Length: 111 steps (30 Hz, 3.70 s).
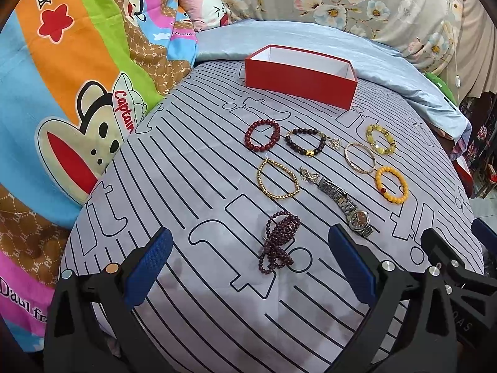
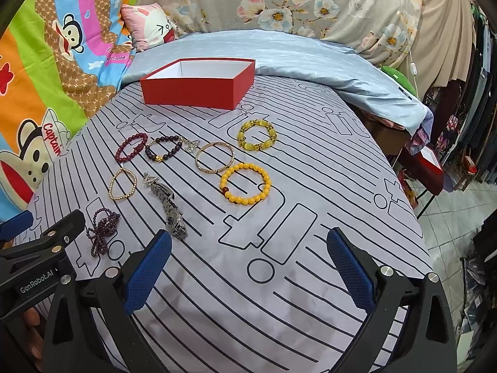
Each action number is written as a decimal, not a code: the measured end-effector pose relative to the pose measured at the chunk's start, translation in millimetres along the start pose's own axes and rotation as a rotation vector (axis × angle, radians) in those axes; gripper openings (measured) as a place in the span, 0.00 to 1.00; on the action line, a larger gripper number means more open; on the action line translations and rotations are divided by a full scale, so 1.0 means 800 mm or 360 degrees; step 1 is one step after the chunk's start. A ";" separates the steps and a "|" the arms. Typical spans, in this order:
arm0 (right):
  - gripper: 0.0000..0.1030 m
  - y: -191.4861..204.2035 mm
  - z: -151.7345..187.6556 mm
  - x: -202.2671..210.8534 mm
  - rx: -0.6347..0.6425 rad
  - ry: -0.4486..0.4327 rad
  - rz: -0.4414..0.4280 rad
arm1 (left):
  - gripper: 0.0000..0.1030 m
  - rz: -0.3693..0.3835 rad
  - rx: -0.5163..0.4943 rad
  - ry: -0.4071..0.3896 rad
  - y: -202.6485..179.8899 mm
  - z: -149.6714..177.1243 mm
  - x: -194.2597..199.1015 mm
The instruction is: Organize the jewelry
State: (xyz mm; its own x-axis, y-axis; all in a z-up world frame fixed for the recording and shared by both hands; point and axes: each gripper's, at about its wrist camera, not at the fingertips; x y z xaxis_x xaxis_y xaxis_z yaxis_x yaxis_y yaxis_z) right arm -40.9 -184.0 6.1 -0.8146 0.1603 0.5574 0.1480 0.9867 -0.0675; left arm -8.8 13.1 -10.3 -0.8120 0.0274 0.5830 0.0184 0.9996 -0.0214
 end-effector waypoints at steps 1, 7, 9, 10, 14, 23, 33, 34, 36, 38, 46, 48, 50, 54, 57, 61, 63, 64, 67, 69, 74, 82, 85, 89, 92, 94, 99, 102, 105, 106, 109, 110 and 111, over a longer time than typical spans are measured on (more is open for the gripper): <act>0.93 0.000 0.000 0.000 0.0000 -0.0001 0.0001 | 0.93 0.0002 0.0002 -0.0001 0.000 0.000 0.000; 0.93 0.000 0.001 0.000 -0.0002 -0.0005 -0.0001 | 0.93 -0.0001 0.0001 0.0000 -0.001 0.000 0.000; 0.93 0.001 0.001 0.000 -0.0001 -0.0005 0.0000 | 0.93 -0.0001 0.0001 0.0003 -0.001 0.002 0.000; 0.93 0.001 0.001 0.000 0.0000 -0.0005 0.0000 | 0.93 -0.0001 0.0002 0.0004 -0.002 0.002 0.000; 0.93 0.001 0.001 0.000 -0.0002 -0.0005 -0.0003 | 0.93 0.0002 0.0000 0.0002 -0.001 0.003 0.000; 0.93 0.001 0.002 0.000 -0.0001 -0.0003 -0.0004 | 0.93 -0.0004 0.0000 0.0009 -0.002 0.005 0.001; 0.93 0.003 0.002 0.000 0.0001 -0.0002 -0.0006 | 0.93 0.0003 -0.0007 0.0009 -0.003 0.007 -0.001; 0.93 0.003 0.003 -0.001 0.0002 -0.0001 -0.0005 | 0.93 0.0004 -0.0008 0.0010 -0.003 0.007 -0.001; 0.93 0.003 0.002 0.000 -0.0001 0.0000 -0.0006 | 0.93 0.0004 -0.0006 0.0011 -0.003 0.007 -0.002; 0.93 0.003 0.003 -0.001 0.0000 0.0001 -0.0004 | 0.93 0.0006 -0.0010 0.0014 -0.004 0.007 -0.002; 0.93 0.005 0.004 0.000 0.0000 0.0002 -0.0008 | 0.93 0.0007 -0.0005 0.0019 -0.004 0.008 -0.003; 0.93 0.005 0.004 -0.001 -0.0002 0.0004 -0.0008 | 0.93 0.0004 -0.0004 0.0017 -0.005 0.009 -0.004; 0.93 0.004 0.004 -0.001 -0.0003 0.0005 -0.0008 | 0.93 0.0002 -0.0009 0.0015 -0.006 0.010 -0.003; 0.93 0.005 0.005 -0.002 -0.0002 0.0005 -0.0006 | 0.93 0.0003 -0.0008 0.0016 -0.006 0.010 -0.003; 0.93 0.005 0.006 -0.002 -0.0002 0.0006 -0.0007 | 0.93 0.0001 -0.0011 0.0017 -0.007 0.010 -0.004; 0.93 0.005 0.006 -0.002 -0.0002 0.0006 -0.0007 | 0.93 0.0001 -0.0010 0.0017 -0.006 0.010 -0.004; 0.93 0.006 0.007 -0.003 -0.0001 0.0008 -0.0009 | 0.93 0.0002 -0.0009 0.0020 -0.005 0.010 -0.005; 0.93 0.006 0.007 -0.003 -0.0002 0.0008 -0.0009 | 0.93 0.0002 -0.0008 0.0019 -0.005 0.010 -0.005; 0.93 0.006 0.008 -0.003 -0.0001 0.0007 -0.0009 | 0.93 0.0003 -0.0010 0.0020 -0.005 0.010 -0.005; 0.93 0.005 0.006 -0.003 -0.0002 0.0009 -0.0009 | 0.93 0.0004 -0.0007 0.0022 -0.005 0.011 -0.005; 0.93 0.005 0.006 -0.004 -0.0004 0.0010 -0.0009 | 0.93 0.0003 -0.0011 0.0021 -0.005 0.010 -0.005; 0.93 -0.002 0.007 -0.012 -0.0022 0.0027 -0.0012 | 0.93 0.0015 -0.0021 0.0036 -0.004 0.011 -0.011; 0.93 -0.006 0.006 -0.014 -0.0032 0.0032 -0.0008 | 0.93 0.0009 -0.0018 0.0041 -0.003 0.011 -0.013; 0.93 -0.008 0.006 -0.016 -0.0042 0.0038 -0.0004 | 0.93 -0.0001 0.0001 0.0049 0.002 0.012 -0.015; 0.93 -0.012 0.006 -0.019 -0.0047 0.0043 0.0000 | 0.93 0.0004 -0.0006 0.0069 0.005 0.016 -0.020; 0.93 -0.014 0.007 -0.020 -0.0057 0.0048 0.0000 | 0.93 0.0013 -0.0006 0.0095 0.006 0.021 -0.026; 0.93 -0.021 0.010 -0.026 -0.0082 0.0066 -0.0005 | 0.87 0.0024 -0.0044 0.0118 0.001 0.030 -0.038; 0.93 -0.024 0.011 -0.030 -0.0092 0.0079 -0.0008 | 0.79 0.0044 -0.0060 0.0137 -0.004 0.034 -0.047; 0.93 -0.027 0.012 -0.033 -0.0098 0.0085 -0.0002 | 0.69 0.0075 -0.0055 0.0175 -0.005 0.038 -0.055; 0.93 -0.028 0.012 -0.034 -0.0102 0.0088 0.0000 | 0.65 0.0088 -0.0049 0.0193 -0.006 0.040 -0.058; 0.93 -0.032 0.013 -0.039 -0.0109 0.0097 0.0005 | 0.64 0.0105 -0.0061 0.0188 -0.008 0.040 -0.060; 0.93 -0.033 0.013 -0.041 -0.0113 0.0101 0.0006 | 0.63 0.0109 -0.0071 0.0186 -0.009 0.040 -0.060; 0.93 -0.033 0.013 -0.042 -0.0116 0.0103 0.0004 | 0.58 0.0111 -0.0077 0.0184 -0.010 0.040 -0.060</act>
State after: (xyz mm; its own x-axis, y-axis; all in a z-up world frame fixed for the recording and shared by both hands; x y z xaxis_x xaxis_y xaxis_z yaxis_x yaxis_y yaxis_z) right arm -23.3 -215.6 -20.0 -0.7765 0.1586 0.6099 0.1925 0.9812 -0.0101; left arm 11.5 3.8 -63.7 -0.7351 0.0949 0.6713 0.1032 0.9943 -0.0276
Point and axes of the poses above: each gripper's, at about its wrist camera, not at the fingertips, and x roughly against the way its jaws point, y to its left, z to its underside, and after that the axes turned 14 degrees about -y, right-handed
